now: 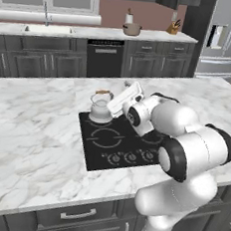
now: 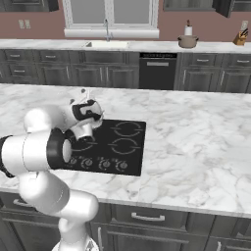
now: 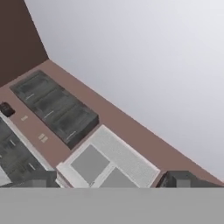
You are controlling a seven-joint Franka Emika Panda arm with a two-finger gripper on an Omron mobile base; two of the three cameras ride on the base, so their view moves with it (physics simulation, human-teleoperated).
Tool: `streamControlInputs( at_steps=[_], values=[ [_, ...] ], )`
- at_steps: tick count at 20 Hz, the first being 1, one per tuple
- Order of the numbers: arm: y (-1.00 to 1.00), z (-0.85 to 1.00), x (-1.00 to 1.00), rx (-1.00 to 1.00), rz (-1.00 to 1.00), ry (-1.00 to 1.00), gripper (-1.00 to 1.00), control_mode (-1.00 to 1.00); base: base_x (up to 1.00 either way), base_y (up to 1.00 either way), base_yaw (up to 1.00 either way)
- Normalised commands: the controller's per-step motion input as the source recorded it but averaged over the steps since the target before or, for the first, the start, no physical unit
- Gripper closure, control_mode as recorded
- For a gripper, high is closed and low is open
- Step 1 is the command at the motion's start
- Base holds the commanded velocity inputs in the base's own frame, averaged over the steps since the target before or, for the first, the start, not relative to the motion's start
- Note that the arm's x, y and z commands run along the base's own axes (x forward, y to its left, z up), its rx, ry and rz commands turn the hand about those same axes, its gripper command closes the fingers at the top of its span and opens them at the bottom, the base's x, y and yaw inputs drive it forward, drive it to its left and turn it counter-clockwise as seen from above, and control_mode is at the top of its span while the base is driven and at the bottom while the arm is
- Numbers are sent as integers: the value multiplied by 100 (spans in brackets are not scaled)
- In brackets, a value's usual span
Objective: Pick the kettle from the cabinet and place it on a stove burner. Then pick the pot from the counter and place it on another stove burner. Finally, turn both burners on.
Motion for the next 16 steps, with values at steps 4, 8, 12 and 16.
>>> streamControlInputs(
  at_steps=[4,8,12,16],
  values=[
    [0,70,-46,-21,0,-15,-100,-100,0,0,0],
    [2,63,-52,-26,0,-23,-100,-100,0,0,0],
    [8,53,-60,-33,0,-29,-100,-100,0,0,0],
    [6,46,-68,-40,0,-39,-100,-100,0,0,0]
  ],
)
